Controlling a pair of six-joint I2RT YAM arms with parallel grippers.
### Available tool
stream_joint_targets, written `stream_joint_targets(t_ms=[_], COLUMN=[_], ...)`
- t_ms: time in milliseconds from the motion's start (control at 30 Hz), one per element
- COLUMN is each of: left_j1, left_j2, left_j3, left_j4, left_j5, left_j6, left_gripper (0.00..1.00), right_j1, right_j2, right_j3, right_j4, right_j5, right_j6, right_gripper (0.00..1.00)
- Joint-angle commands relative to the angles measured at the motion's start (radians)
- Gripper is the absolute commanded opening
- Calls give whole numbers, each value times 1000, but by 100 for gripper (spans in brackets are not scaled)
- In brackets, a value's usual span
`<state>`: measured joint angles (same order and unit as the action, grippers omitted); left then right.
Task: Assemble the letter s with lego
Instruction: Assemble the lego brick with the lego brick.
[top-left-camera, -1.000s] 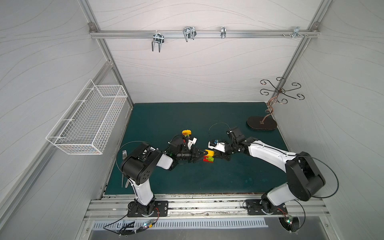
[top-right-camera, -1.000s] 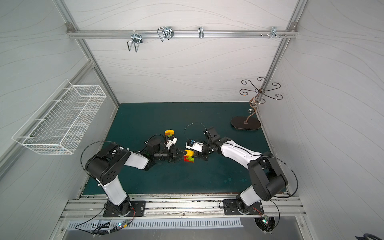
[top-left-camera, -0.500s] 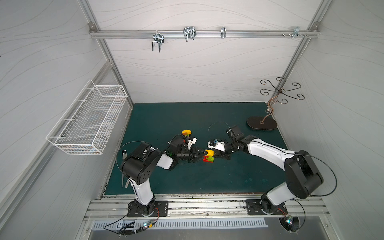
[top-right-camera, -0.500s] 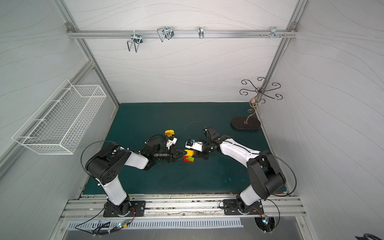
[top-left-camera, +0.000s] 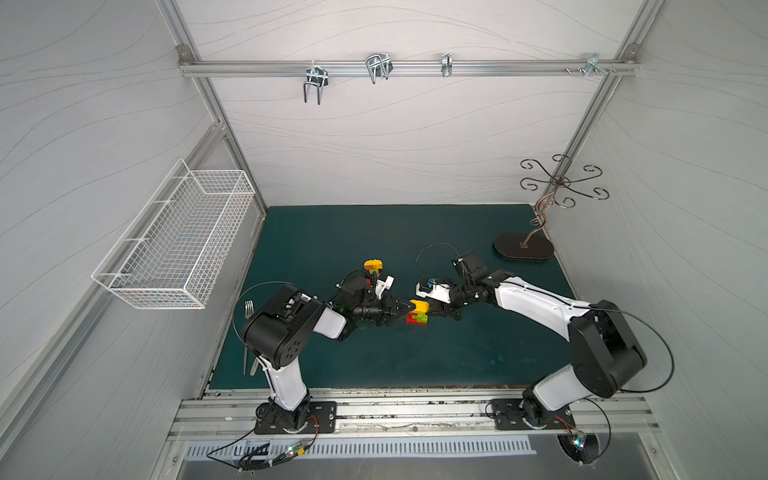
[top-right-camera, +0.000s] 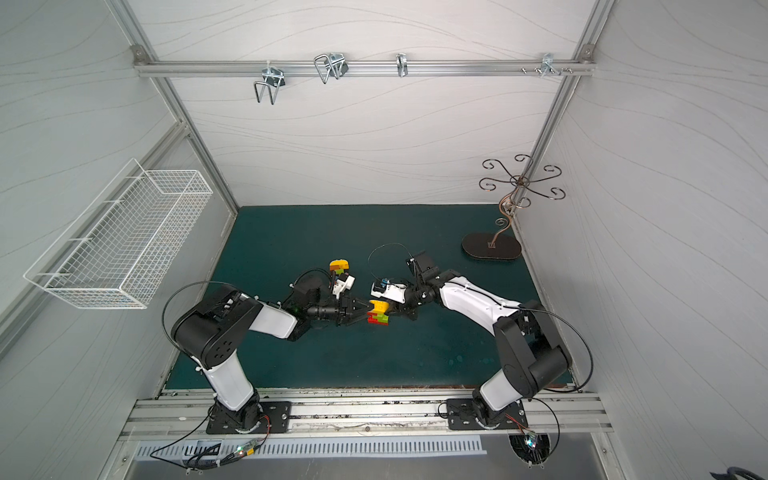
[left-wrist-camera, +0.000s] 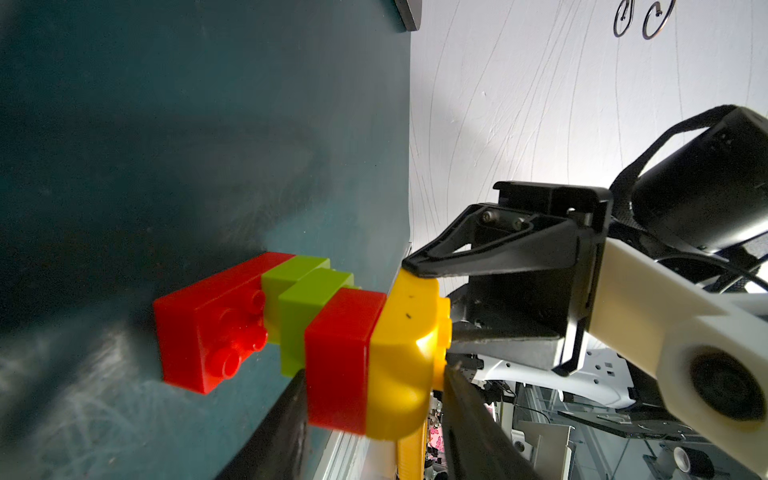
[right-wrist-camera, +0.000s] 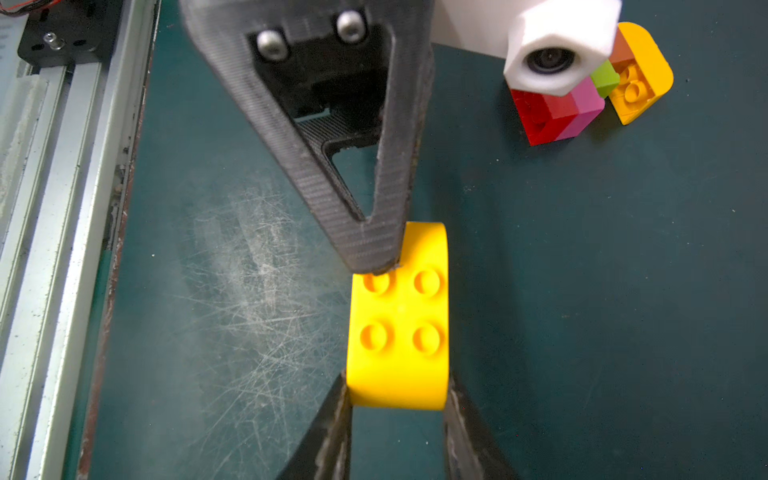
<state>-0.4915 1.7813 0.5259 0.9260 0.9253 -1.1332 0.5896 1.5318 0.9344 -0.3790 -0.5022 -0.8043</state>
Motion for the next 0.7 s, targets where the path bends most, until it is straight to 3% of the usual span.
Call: stream_joint_targets(t_ms=[0,267,500,667], left_j1=[5,5,5,6], left_j2=[27,33,9,-28], left_j3=[3,2,3,6], left_j4=[19,14,-27,-70], left_j5=[7,6,-7,-15], left_j6=[6,7,29,50], left_gripper=[47,47,71,80], right_j1=[7,8,8,7], right_j2=[10,6,-14,-50], right_j3=[21,19,7,-21], right_j4=[-53,-46,-26,10], right_j5=[-16,-21,-26,-38], right_j6=[5,11,17,25], right_gripper=[23,35,48,63])
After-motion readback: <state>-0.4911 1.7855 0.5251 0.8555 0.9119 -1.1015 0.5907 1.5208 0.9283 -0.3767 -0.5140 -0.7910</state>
